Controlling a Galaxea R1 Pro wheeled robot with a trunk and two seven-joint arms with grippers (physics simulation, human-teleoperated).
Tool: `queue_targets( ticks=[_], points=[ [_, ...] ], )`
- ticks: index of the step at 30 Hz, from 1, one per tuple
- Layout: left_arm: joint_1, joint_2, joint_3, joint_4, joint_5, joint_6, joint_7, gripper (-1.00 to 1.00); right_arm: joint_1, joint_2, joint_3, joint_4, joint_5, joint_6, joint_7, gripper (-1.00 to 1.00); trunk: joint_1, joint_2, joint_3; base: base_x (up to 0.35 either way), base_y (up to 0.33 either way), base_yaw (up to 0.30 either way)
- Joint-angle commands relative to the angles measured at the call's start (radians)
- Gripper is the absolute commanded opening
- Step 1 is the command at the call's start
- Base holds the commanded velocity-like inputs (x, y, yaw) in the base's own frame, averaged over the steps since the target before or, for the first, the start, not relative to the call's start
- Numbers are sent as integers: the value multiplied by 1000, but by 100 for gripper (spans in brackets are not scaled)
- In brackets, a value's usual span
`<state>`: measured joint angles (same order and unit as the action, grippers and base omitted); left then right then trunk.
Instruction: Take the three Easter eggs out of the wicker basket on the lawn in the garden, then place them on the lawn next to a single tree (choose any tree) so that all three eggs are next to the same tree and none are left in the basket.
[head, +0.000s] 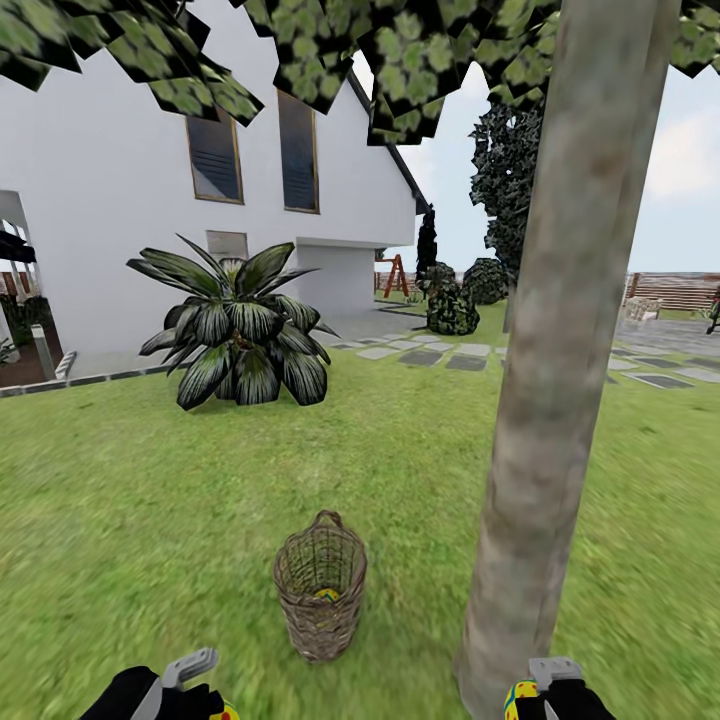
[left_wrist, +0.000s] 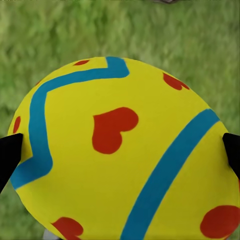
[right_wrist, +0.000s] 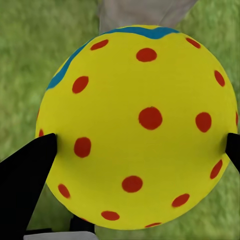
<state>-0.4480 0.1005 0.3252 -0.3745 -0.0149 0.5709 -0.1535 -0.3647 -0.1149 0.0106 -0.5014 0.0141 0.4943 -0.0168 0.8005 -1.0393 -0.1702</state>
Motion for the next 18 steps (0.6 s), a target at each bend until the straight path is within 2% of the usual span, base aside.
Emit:
queue_targets(
  ticks=[1,18],
  points=[
    [0,-1,6,-1,-2,6,-5,-100,0,0,1,-2,1,6,-2,-100,4,-8,-5,0,0,0],
    [-1,1,7,-3,1,6,-5,-100,0,3,2,2,3,4,-3,-100,69,-127,-58,0,0,0]
  ],
)
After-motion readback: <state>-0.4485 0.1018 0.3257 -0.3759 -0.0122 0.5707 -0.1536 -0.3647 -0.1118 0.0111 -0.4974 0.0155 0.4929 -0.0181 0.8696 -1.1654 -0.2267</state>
